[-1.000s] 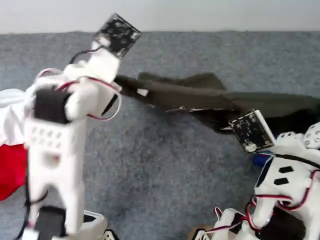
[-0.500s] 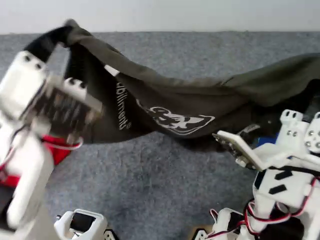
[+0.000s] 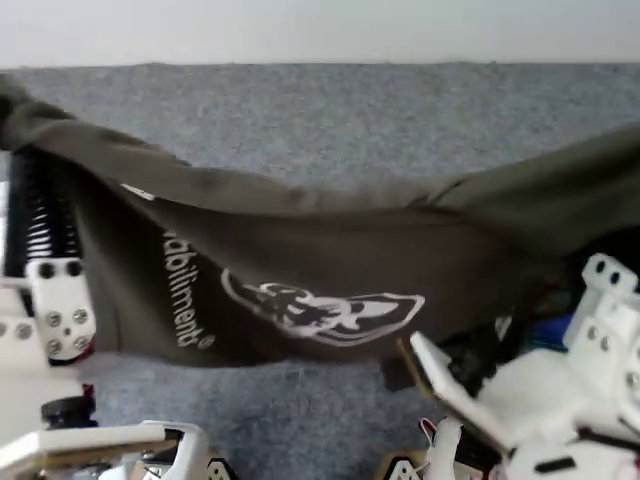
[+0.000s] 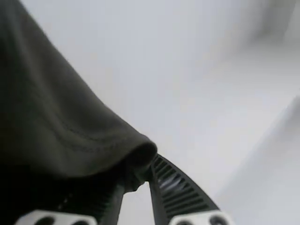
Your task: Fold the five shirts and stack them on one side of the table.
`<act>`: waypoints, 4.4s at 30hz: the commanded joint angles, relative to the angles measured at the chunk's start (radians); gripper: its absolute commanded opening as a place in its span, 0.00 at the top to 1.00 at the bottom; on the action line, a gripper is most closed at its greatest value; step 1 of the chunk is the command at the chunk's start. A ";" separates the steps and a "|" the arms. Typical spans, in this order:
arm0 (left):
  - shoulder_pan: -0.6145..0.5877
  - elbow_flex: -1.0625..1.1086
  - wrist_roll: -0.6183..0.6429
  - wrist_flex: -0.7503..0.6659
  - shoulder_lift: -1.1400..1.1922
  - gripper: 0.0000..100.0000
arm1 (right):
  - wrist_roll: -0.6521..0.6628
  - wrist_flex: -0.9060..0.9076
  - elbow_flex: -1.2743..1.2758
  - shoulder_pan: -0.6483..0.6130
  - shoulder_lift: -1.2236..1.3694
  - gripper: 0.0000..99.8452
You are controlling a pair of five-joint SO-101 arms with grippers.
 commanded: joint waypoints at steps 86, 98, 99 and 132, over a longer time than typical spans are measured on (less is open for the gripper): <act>-0.120 0.291 -0.279 0.158 1.025 0.99 | -0.023 0.670 -0.101 -0.226 1.072 0.99; -0.127 0.323 -0.276 0.505 1.030 0.99 | -0.204 1.218 -0.100 -0.268 1.050 0.99; -0.129 0.335 -0.270 0.514 1.034 0.99 | -0.226 1.251 -0.100 -0.272 1.050 0.99; -0.236 0.611 -0.160 0.519 1.057 0.99 | -0.199 1.337 0.601 -0.294 0.608 0.99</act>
